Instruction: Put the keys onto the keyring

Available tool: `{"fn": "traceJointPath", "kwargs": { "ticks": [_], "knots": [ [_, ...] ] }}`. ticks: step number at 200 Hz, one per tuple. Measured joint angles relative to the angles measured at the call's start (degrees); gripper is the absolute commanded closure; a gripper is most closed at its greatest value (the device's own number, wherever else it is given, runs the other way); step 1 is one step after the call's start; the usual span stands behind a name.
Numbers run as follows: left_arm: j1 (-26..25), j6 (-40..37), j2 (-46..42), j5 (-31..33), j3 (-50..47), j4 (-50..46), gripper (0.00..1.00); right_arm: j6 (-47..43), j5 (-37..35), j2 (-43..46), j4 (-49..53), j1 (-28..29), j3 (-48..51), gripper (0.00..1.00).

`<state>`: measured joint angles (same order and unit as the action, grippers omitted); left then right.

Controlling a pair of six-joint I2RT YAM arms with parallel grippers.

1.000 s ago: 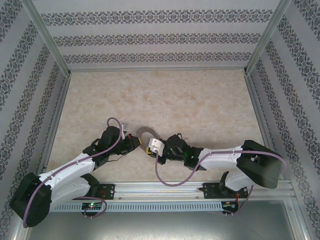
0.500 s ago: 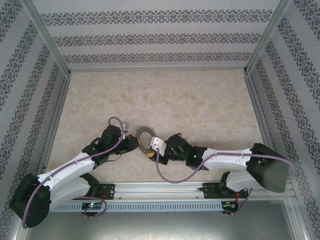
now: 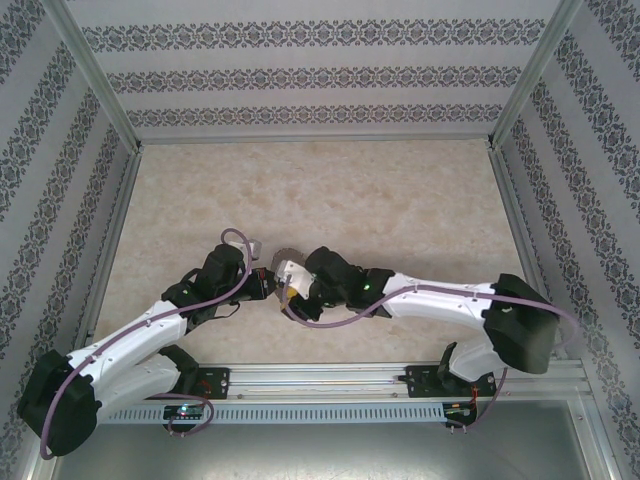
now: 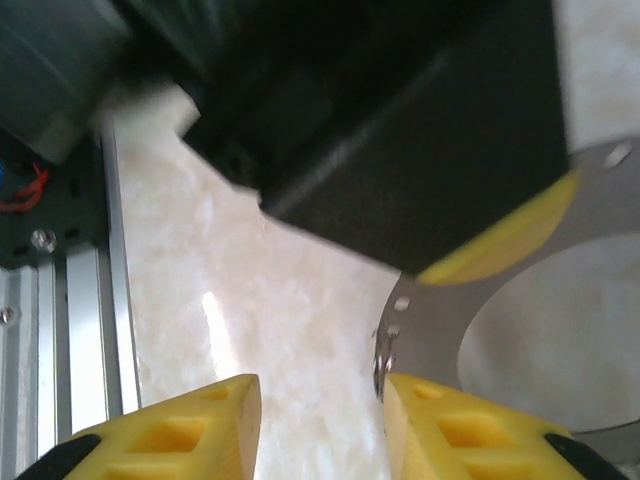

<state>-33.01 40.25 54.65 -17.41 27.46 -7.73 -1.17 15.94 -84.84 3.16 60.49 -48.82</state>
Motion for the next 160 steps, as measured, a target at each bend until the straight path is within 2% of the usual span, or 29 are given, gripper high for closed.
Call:
{"fn": "traceJointPath", "kwargs": {
  "ticks": [49, 121, 160],
  "knots": [
    [0.0, -0.9, -0.1, 0.3, 0.0, -1.2, 1.0, -0.1, 0.0, -2.4, 4.8, 0.0, -0.8, 0.71],
    [-0.7, -1.0, -0.1, 0.5, 0.1, -1.3, 1.0, -0.2, 0.0, -4.4, 3.9, -0.8, -3.3, 0.74],
    [-0.7, -0.9, -0.5, 0.5, 0.1, -1.3, 1.0, -0.2, 0.0, -5.8, 3.8, -0.8, -3.5, 0.81]
  ]
}}
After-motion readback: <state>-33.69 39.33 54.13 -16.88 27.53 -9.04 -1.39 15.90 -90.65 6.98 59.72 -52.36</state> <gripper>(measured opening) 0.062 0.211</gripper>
